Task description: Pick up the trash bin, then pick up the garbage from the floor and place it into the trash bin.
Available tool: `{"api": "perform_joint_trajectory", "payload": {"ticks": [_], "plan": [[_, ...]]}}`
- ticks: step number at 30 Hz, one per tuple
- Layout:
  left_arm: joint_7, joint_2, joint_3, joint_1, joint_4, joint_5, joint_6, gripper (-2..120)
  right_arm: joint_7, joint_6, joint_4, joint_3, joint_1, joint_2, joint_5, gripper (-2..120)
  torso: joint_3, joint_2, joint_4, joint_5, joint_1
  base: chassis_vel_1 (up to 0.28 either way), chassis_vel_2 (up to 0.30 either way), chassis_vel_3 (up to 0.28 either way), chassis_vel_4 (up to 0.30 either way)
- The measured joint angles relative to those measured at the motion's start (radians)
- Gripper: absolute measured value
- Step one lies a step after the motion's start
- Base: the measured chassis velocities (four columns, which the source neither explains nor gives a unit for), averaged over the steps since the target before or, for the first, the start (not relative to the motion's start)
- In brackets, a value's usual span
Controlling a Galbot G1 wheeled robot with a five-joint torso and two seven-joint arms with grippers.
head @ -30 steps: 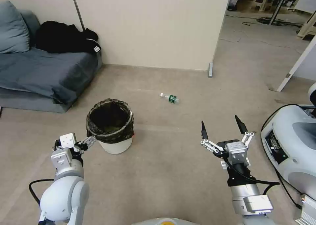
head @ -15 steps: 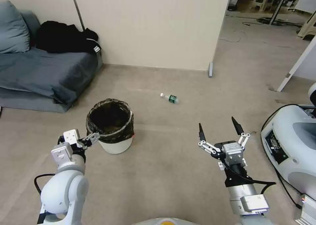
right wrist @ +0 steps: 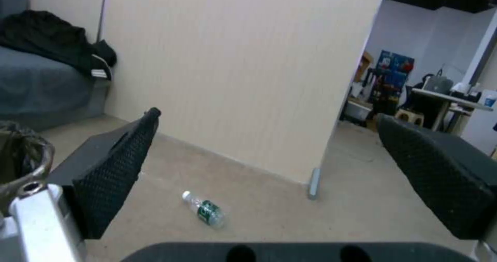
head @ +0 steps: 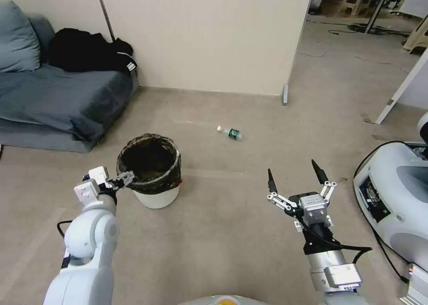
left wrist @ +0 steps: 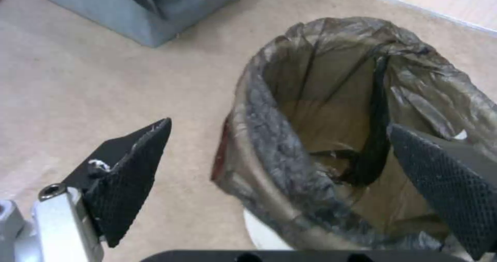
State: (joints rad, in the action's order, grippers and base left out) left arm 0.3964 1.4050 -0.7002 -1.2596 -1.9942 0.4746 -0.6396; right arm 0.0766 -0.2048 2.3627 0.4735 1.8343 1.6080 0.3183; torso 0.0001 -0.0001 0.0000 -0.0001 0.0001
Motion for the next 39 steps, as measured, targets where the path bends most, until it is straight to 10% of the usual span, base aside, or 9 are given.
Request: {"api": "perform_joint_trajectory", "payload": {"ticks": [27, 39], "plan": [[0.088, -0.048, 0.034, 0.194, 0.354, 0.092, -0.016, 98, 0.010, -0.004, -0.033, -0.004, -0.001, 0.000, 0.018, 100, 0.000, 0.000, 0.0000, 0.0001, 0.000, 0.000, 0.000, 0.000, 0.000], [0.110, -0.014, 0.045, 0.182, 0.344, 0.143, -0.037, 60, 0.013, -0.008, -0.039, -0.007, -0.002, 0.000, 0.021, 100, 0.000, 0.000, 0.0001, 0.0007, 0.000, 0.000, 0.000, 0.000, 0.000]]}}
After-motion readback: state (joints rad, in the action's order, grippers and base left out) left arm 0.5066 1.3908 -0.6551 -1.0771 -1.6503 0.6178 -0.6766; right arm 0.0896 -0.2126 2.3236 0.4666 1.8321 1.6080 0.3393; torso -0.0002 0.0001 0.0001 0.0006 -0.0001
